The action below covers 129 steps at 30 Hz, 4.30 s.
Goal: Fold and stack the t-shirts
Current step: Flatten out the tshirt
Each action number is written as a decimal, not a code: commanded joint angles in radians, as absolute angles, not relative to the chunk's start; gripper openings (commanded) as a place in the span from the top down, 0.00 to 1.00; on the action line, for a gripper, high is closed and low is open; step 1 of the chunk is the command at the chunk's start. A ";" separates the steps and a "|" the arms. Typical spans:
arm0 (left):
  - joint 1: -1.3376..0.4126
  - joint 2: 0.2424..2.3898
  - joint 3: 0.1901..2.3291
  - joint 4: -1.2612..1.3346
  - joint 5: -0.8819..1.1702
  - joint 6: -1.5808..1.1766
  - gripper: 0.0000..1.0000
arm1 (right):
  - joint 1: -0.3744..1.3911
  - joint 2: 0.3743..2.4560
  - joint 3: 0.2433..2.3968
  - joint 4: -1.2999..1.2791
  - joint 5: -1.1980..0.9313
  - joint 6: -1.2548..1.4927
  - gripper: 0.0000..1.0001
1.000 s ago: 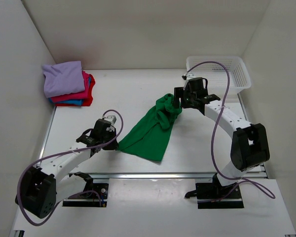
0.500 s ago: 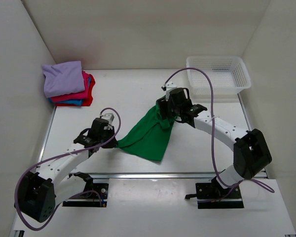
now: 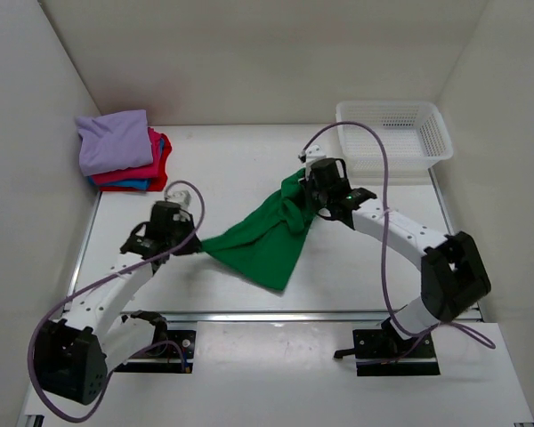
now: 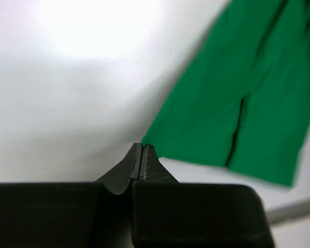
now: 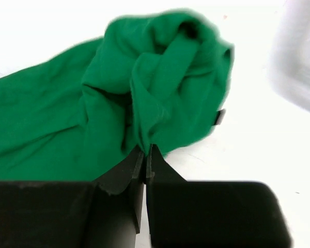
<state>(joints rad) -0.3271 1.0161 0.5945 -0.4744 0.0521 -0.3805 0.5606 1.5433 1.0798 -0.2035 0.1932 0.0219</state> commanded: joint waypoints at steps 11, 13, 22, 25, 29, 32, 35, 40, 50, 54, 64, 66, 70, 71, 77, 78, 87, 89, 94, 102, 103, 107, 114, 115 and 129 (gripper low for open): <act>0.052 1.088 1.330 -0.614 -0.206 -0.147 1.00 | -0.059 0.985 1.233 -0.269 -0.199 0.087 1.00; 0.055 1.086 1.385 -0.598 -0.236 -0.150 1.00 | -0.213 0.931 1.227 -0.259 -0.283 0.120 1.00; 0.017 1.063 1.532 -0.581 -0.443 -0.078 1.00 | -0.195 0.864 1.198 -0.310 -0.065 0.061 1.00; 0.014 1.055 1.542 -0.583 -0.472 -0.067 1.00 | -0.189 0.857 1.164 -0.324 -0.003 0.083 1.00; -0.026 1.045 1.548 -0.571 -0.526 -0.031 1.00 | -0.215 0.809 1.120 -0.357 0.179 0.110 1.00; -0.037 1.048 1.552 -0.572 -0.578 -0.008 1.00 | -0.227 0.804 1.121 -0.391 0.363 0.115 1.00; -0.041 1.049 1.552 -0.561 -0.586 -0.002 1.00 | -0.224 0.805 1.120 -0.400 0.396 0.097 1.00; -0.048 1.020 1.461 -0.549 -0.424 -0.029 1.00 | -0.178 0.833 1.069 -0.351 -0.084 0.090 1.00; -0.029 1.056 1.274 -0.704 -0.204 -0.098 1.00 | -0.267 0.862 0.971 -0.462 -0.329 0.097 1.00; -0.035 0.960 1.248 -0.631 -0.291 -0.110 1.00 | -0.157 0.822 0.992 -0.508 -0.308 -0.021 1.00; 0.000 1.331 1.578 -0.658 -0.114 -0.144 1.00 | -0.120 0.865 1.055 -0.621 -0.376 -0.031 1.00; 0.000 1.510 1.643 -0.664 -0.083 -0.155 0.95 | -0.110 0.905 1.039 -0.609 -0.409 -0.012 1.00; -0.006 1.652 1.599 -0.660 -0.034 -0.184 0.30 | -0.072 0.946 0.988 -0.585 -0.408 0.023 1.00; -0.008 1.640 1.559 -0.613 -0.034 -0.184 0.19 | -0.063 0.950 0.985 -0.584 -0.387 0.028 1.00; -0.059 1.366 1.185 -0.621 0.054 -0.199 0.42 | -0.035 1.002 0.945 -0.542 -0.385 0.057 1.00; -0.108 1.289 1.110 -0.630 0.069 -0.210 0.51 | -0.038 1.012 0.939 -0.526 -0.390 0.049 1.00; -0.385 0.965 0.666 -0.661 0.203 -0.437 0.44 | 0.049 1.071 0.930 -0.496 -0.361 0.067 1.00; -0.384 0.951 0.615 -0.617 0.198 -0.478 0.40 | 0.051 1.063 0.911 -0.483 -0.364 0.080 1.00; -0.396 0.975 0.558 -0.574 0.137 -0.505 0.35 | 0.043 1.042 0.877 -0.440 -0.410 0.109 1.00; -0.443 1.077 0.522 -0.505 0.075 -0.523 0.37 | 0.038 1.052 0.864 -0.426 -0.429 0.107 1.00; -0.442 1.087 0.522 -0.508 0.063 -0.535 0.39 | 0.038 1.054 0.862 -0.422 -0.426 0.107 1.00; -0.445 1.143 0.547 -0.521 0.002 -0.516 0.43 | 0.032 1.065 0.865 -0.416 -0.442 0.103 1.00; -0.478 1.216 0.589 -0.512 -0.080 -0.515 0.43 | 0.031 1.069 0.853 -0.394 -0.462 0.106 1.00; -0.494 1.233 0.597 -0.512 -0.095 -0.515 0.43 | 0.026 1.068 0.854 -0.391 -0.459 0.110 0.99; -0.606 1.417 0.675 -0.558 -0.236 -0.496 0.97 | 0.002 1.074 0.854 -0.376 -0.506 0.089 0.99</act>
